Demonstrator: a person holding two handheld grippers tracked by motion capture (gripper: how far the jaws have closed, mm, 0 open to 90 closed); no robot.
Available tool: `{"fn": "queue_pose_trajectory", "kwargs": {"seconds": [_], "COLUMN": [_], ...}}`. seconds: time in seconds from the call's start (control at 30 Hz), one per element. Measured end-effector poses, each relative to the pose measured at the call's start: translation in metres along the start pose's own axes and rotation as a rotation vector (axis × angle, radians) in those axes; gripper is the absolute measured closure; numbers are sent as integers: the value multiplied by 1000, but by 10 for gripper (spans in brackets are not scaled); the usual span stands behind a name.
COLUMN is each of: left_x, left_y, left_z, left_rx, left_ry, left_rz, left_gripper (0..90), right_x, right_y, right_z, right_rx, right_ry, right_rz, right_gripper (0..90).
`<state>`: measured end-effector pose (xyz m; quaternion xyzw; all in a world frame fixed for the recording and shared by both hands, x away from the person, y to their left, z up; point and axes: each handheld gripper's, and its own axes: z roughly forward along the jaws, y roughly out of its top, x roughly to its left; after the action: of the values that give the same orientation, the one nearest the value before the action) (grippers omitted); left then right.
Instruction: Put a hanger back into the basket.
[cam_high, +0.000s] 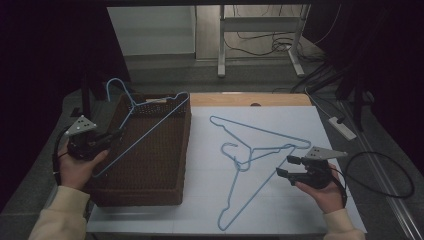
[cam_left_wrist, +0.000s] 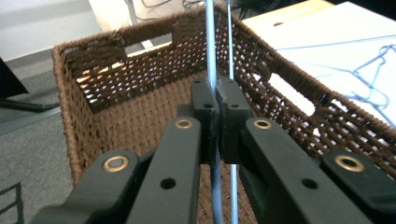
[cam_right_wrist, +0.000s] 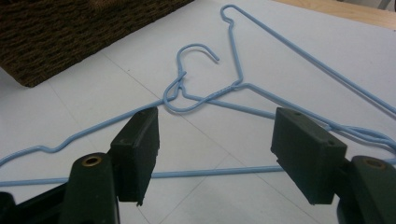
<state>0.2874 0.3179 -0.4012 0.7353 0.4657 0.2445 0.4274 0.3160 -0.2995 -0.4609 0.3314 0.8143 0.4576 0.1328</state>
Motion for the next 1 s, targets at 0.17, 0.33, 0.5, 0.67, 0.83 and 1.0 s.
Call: {"fn": "queue_pose_trajectory", "kwargs": {"seconds": [0.17,0.33,0.5,0.67,0.83,1.0], "left_x": [4,5,3,2,0,1], "left_y": [-4,-5,-7,-7,-11,-14], "left_z": [0,-1,9,25,42,53], "left_rx": [3,9,47,93,162,229], "left_ry": [1,11,10,16,29,47], "left_rz": [-11,-5,6,9,18,25], "left_gripper": [874,874,874,874,873,872], "right_x": [0,0,0,0,0,0], "right_y": [0,-1,-1,-1,-2,-2], "right_z": [1,2,3,3,3,3], "right_rx": [4,8,13,16,14,16], "right_ry": [-1,1,2,2,0,5], "right_rz": [0,2,2,-2,1,-2], "right_gripper": [329,328,328,327,325,325]}}
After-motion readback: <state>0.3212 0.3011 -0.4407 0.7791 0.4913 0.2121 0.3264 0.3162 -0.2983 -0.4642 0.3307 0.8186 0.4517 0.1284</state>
